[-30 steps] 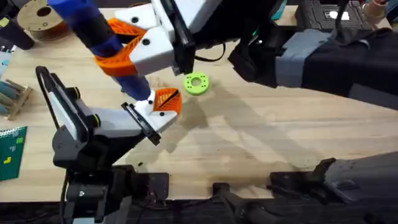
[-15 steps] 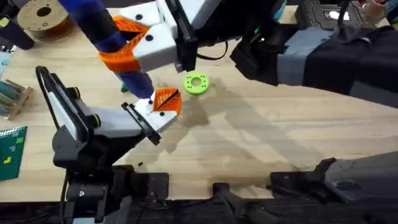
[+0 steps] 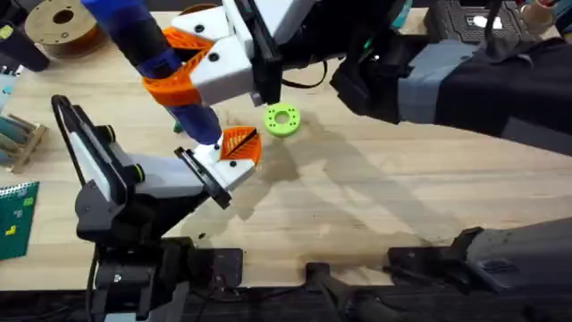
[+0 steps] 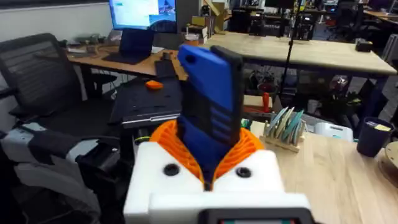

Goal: Pick up the gripper from the table and insert it into the empty holder that is missing its gripper. Then pick up a screw, insert it into the mounting hole, and use the screwdriver to tighten it. Finally, clean up the table by picking up the vegetable and placing it into the bucket.

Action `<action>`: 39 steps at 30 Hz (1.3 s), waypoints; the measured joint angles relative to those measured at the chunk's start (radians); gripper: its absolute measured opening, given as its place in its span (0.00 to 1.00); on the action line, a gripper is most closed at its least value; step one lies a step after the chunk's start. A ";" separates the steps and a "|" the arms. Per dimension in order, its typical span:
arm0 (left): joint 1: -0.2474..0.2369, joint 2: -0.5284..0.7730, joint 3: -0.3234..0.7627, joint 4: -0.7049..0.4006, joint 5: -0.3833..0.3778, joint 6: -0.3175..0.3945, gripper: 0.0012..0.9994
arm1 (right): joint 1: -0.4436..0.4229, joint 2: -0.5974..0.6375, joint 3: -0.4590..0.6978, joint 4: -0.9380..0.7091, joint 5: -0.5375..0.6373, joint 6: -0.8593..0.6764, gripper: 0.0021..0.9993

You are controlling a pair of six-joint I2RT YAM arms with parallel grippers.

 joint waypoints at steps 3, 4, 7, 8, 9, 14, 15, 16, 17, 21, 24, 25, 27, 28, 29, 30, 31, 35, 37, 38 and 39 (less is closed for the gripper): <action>0.000 0.000 0.000 0.000 0.000 0.000 0.00 | 0.000 0.000 0.000 0.000 0.000 0.000 0.02; 0.000 0.000 0.000 0.000 0.000 0.000 0.00 | 0.000 0.000 0.000 0.000 0.000 0.000 0.02; 0.000 0.000 0.000 0.000 0.000 0.000 0.00 | 0.000 0.000 0.000 0.000 0.000 0.000 0.02; 0.000 0.000 0.000 0.000 0.000 0.000 0.00 | 0.000 0.000 0.000 0.000 0.000 0.000 0.02; 0.000 0.000 0.000 0.000 0.000 0.000 0.00 | 0.000 0.000 0.000 0.000 0.000 0.000 0.02; 0.000 0.000 0.000 0.000 0.000 0.000 0.00 | 0.000 0.000 0.000 -0.001 0.000 0.000 0.02; 0.000 0.000 0.000 0.000 0.000 0.000 0.00 | 0.000 0.000 0.000 -0.001 0.000 0.000 0.02; 0.000 0.000 0.000 0.000 0.000 0.000 0.00 | 0.000 0.000 0.000 -0.001 0.000 0.000 0.02; 0.000 0.000 0.000 0.000 0.000 0.000 0.00 | 0.000 0.000 0.000 -0.001 0.000 0.000 0.02; 0.000 0.000 0.000 0.000 0.000 0.000 0.00 | 0.004 0.000 0.000 -0.001 0.000 0.000 0.02; 0.000 0.000 0.000 0.000 0.000 0.000 0.00 | 0.008 0.000 0.000 -0.004 0.000 0.000 0.02; 0.000 0.000 0.000 0.000 0.000 0.000 0.00 | 0.009 0.000 0.000 -0.009 0.000 -0.001 0.02; 0.000 0.000 0.000 0.000 0.000 0.000 0.00 | 0.010 0.000 0.000 -0.015 0.000 -0.001 0.02; 0.000 0.000 0.000 0.000 0.000 0.000 0.00 | 0.010 0.000 0.001 -0.016 0.000 -0.001 0.02; 0.000 0.000 0.000 0.000 0.000 0.000 0.00 | 0.010 0.000 0.001 -0.019 0.000 -0.001 0.02; 0.000 0.000 0.000 0.000 0.000 0.000 0.00 | 0.010 0.000 0.001 -0.023 0.000 -0.001 0.02; 0.000 0.000 0.000 0.000 0.000 0.000 0.00 | 0.010 0.000 0.001 -0.024 0.000 -0.001 0.02; 0.000 0.000 0.000 0.000 0.000 0.000 0.00 | 0.010 0.000 0.002 -0.024 0.000 -0.001 0.02; 0.000 0.000 0.000 0.000 0.000 0.000 0.00 | 0.010 0.000 0.002 -0.023 0.001 -0.002 0.02; 0.000 0.000 0.000 0.000 0.000 0.000 0.00 | 0.010 0.000 0.001 -0.024 0.002 -0.002 0.02; 0.000 0.000 0.000 0.000 0.000 0.000 0.00 | 0.010 0.000 0.002 -0.024 0.005 -0.002 0.02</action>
